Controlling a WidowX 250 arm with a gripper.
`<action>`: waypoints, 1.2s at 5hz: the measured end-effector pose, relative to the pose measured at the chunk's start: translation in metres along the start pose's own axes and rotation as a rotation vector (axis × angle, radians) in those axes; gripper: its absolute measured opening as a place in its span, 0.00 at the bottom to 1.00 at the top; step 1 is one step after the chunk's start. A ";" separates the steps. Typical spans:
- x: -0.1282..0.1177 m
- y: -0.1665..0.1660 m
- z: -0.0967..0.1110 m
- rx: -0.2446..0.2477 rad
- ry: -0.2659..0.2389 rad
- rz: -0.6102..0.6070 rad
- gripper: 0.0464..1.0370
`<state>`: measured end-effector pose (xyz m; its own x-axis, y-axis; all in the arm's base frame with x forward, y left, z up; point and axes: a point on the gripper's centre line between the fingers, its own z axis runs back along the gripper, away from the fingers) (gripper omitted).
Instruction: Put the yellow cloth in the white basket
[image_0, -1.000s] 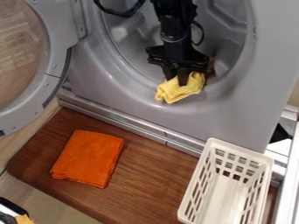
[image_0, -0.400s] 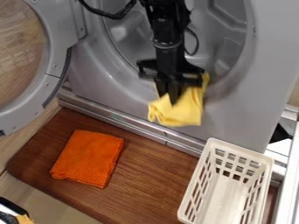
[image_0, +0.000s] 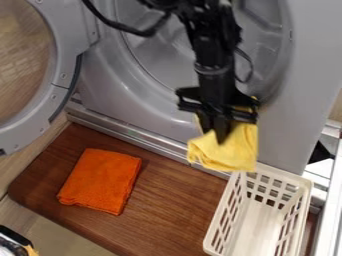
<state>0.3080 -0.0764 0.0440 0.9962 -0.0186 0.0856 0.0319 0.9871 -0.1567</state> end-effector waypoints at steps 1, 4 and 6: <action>-0.007 -0.023 -0.008 -0.012 0.038 -0.100 0.04; -0.019 -0.042 -0.037 0.008 0.129 -0.217 0.04; -0.017 -0.044 -0.045 -0.008 0.165 -0.260 0.07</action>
<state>0.2934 -0.1271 0.0047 0.9543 -0.2966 -0.0371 0.2875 0.9447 -0.1579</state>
